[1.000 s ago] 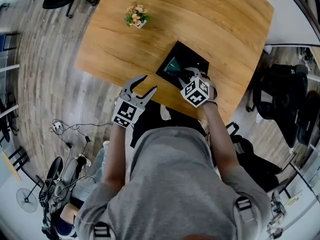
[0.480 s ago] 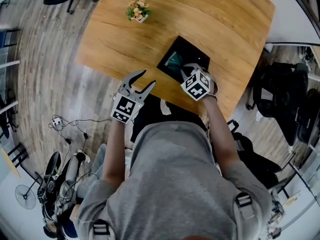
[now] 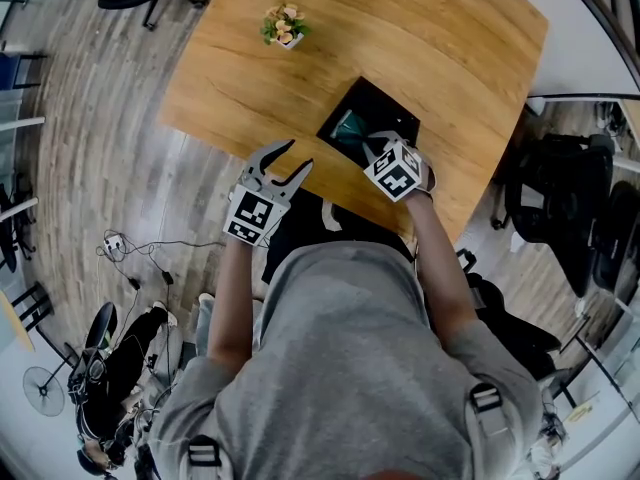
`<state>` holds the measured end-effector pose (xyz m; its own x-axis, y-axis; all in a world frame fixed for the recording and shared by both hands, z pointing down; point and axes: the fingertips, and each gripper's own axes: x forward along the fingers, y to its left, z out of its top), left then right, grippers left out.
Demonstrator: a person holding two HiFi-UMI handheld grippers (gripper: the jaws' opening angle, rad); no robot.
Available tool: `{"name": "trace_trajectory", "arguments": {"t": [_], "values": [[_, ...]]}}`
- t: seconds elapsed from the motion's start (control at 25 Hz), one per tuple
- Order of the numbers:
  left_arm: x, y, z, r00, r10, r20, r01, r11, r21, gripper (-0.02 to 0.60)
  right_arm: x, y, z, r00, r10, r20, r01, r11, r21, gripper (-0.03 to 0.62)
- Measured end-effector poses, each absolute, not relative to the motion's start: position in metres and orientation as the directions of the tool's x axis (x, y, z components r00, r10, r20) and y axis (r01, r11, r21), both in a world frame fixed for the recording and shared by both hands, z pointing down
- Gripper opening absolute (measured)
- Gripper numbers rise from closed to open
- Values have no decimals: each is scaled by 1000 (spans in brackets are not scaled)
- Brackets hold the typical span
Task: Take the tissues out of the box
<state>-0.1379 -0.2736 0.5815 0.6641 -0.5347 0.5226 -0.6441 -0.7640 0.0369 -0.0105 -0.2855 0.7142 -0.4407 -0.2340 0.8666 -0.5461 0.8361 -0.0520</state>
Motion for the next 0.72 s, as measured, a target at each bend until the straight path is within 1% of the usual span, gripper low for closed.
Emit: {"name": "trace_trajectory", "arguments": {"t": [0.72], "values": [[-133, -267, 548, 654, -598, 464, -669, -743, -16, 207, -9, -288, 659, -491, -307, 815, -522, 853, 7, 14]]}}
